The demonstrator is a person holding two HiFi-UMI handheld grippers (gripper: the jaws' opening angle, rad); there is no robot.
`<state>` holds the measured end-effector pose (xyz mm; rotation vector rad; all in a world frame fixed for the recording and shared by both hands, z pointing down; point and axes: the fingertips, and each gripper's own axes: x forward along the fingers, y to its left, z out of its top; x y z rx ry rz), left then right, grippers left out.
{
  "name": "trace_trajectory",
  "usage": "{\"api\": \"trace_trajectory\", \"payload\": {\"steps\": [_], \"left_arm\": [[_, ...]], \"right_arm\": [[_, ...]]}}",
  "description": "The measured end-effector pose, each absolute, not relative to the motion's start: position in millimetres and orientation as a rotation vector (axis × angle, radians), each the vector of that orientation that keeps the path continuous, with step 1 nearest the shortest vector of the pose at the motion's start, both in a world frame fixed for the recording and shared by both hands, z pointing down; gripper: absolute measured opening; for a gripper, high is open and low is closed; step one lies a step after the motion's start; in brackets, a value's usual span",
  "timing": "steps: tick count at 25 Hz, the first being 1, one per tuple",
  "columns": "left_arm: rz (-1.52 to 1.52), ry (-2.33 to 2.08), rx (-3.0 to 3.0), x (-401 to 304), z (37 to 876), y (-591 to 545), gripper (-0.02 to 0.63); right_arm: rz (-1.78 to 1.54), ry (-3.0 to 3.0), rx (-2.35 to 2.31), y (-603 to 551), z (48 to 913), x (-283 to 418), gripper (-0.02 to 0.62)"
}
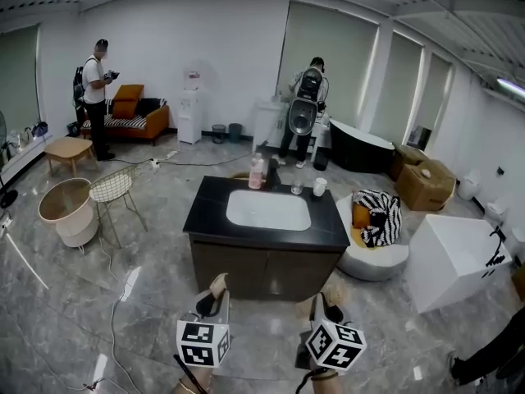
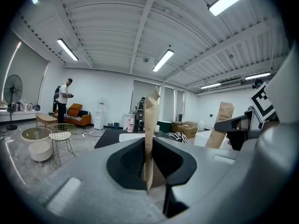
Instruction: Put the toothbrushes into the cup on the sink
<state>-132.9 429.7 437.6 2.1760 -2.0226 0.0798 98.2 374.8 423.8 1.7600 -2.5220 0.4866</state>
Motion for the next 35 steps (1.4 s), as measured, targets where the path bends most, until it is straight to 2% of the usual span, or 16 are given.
{"api": "trace_trajectory", "payload": {"steps": [14, 35], "left_arm": [[0.080, -1.968, 2.182, -139.0, 454.3, 404.0, 0.040], [0.089, -2.023, 2.190, -158.3, 431.8, 250.8, 0.040]], "right_arm": [[0.506, -2.451, 1.792, 356.0, 439.7, 99.3, 0.038], [0.516, -2.477, 1.782, 190.9, 428.6, 85.2, 0.037]]}}
